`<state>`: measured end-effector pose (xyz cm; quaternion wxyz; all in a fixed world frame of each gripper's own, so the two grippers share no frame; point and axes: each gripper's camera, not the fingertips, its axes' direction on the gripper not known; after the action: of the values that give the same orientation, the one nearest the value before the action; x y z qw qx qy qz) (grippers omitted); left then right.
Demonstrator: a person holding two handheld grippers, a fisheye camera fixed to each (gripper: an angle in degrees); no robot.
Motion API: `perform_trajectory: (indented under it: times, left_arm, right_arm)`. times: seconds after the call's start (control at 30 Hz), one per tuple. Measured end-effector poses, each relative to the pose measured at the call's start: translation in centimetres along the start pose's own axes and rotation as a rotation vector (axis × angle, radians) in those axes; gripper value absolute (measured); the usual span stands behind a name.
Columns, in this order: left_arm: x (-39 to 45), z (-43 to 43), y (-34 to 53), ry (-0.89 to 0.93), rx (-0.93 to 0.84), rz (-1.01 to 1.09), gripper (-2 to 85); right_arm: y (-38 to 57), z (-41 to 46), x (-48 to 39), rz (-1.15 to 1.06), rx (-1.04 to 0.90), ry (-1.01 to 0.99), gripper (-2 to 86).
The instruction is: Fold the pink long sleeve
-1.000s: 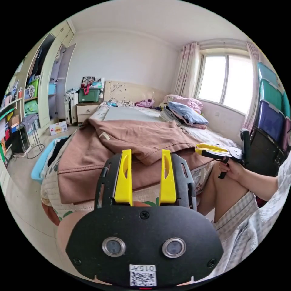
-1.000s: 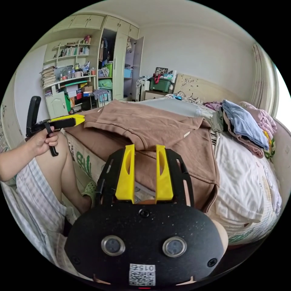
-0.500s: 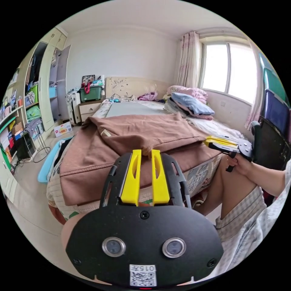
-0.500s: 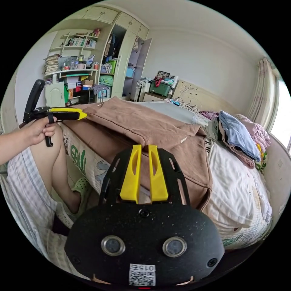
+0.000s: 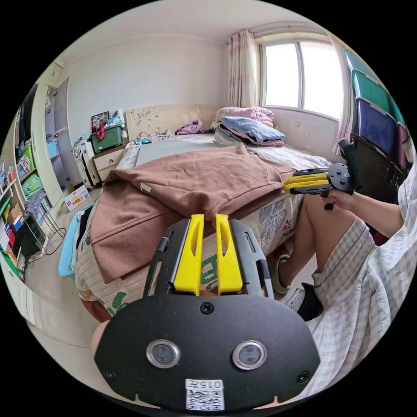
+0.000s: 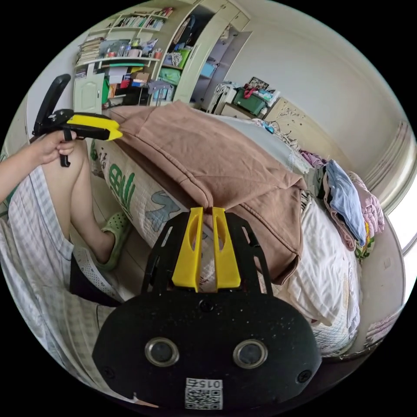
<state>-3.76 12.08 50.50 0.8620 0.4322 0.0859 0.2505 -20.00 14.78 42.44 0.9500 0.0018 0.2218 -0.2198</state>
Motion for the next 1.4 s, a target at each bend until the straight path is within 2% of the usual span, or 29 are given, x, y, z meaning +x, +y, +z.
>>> perform_trajectory:
  times: [0.17,0.3,0.43,0.53,0.63,0.7,0.77,0.87,0.97,1.07,1.27,1.4]
  left_arm:
    - [-0.1,2.3,-0.7,-0.012,-0.09,0.008,4.8]
    - [-0.4,2.3,-1.2,0.012,-0.075,-0.006,5.3]
    - [-2.3,-0.6,-1.4,0.06,0.076,-0.123,6.2]
    - [-2.2,-2.2,-3.9,-0.008,0.159,-0.151,5.8]
    - [-0.6,-1.6,-9.5,0.002,0.217,-0.056,5.7]
    - [0.4,0.8,-14.2,0.035,0.165,-0.002,5.4]
    - [2.0,6.1,-21.1,0.104,0.017,0.063,5.5]
    - [4.6,12.5,-28.9,0.19,-0.005,0.117,6.9]
    - [8.6,19.8,-35.9,0.147,-0.066,0.203,8.0]
    - [12.1,27.6,-41.4,0.136,-0.174,0.234,8.2]
    - [15.4,41.3,-46.3,0.06,-0.442,0.189,9.1]
    - [15.7,45.5,-46.9,0.016,-0.516,0.135,9.3]
  right_arm:
    - [-0.4,-0.7,4.7,0.063,-0.01,-0.107,4.9]
    - [0.3,-2.4,7.9,0.125,0.035,-0.171,4.6]
    - [4.6,-6.1,14.0,0.398,0.168,-0.254,-0.1]
    - [9.0,-9.5,18.7,0.602,0.303,-0.137,0.1]
    - [12.4,-10.1,24.4,0.901,0.258,-0.018,3.2]
    - [13.4,-9.6,26.9,0.95,0.26,-0.069,6.4]
    - [13.3,-8.5,29.0,0.952,0.238,-0.114,8.4]
    - [13.1,-7.2,30.7,0.938,0.258,-0.192,10.0]
    - [13.7,-5.8,32.5,0.961,0.295,-0.346,10.5]
    - [14.5,-6.1,34.2,0.985,0.329,-0.381,9.0]
    - [15.4,-6.8,36.2,0.97,0.319,-0.389,3.4]
    - [16.0,-6.9,36.9,0.976,0.318,-0.423,1.9]
